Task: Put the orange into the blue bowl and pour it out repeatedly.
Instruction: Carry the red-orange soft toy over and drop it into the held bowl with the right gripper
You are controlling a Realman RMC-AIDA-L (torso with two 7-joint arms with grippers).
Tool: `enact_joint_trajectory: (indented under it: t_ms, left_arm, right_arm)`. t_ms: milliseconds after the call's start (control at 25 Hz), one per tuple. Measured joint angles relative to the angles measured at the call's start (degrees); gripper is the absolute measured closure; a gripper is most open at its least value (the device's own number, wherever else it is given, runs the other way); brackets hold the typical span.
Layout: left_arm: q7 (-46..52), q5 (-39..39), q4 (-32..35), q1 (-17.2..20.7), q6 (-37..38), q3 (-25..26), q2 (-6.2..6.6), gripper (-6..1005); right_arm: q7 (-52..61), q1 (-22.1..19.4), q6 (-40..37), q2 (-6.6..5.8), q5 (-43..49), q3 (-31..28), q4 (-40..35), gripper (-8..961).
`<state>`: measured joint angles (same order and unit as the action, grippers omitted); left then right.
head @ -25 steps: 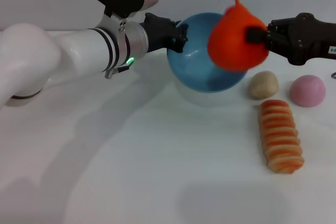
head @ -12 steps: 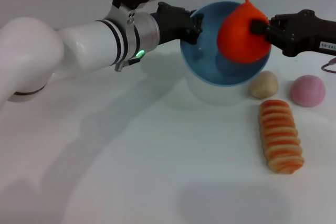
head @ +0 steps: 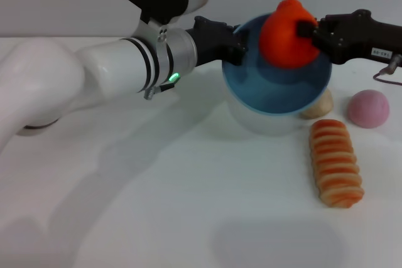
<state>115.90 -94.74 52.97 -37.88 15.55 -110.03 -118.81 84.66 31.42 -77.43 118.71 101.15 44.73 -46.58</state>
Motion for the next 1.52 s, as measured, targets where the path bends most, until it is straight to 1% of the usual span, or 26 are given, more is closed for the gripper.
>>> enact_joint_trajectory:
  t_ms: [560,800,1320,1520]
  left_arm:
    - [0.47,-0.01,2.49,0.18,-0.37,-2.42,-0.01,999]
    - [2.25,-0.01,2.84,0.18,-0.59,-3.14,-0.02,1000]
    - [2.4,-0.01,2.96,0.87,-0.75,-4.82,-0.01,1000]
    - [2.4,-0.01,2.94,0.87,-1.59,-4.97,-0.03,1000]
  right_arm:
    - [-0.69,-0.15,0.52,-0.09,-0.26,-0.52,0.94,938]
    - [-1.4,-0.22,1.03,-0.13,-1.49,-0.62,2.64,937]
    - [-1.43,-0.27,3.64,-0.28,-1.58,-0.05,6.24,938]
    - [-1.43,-0.34,2.99,-0.07,-1.58,0.24,7.33,939]
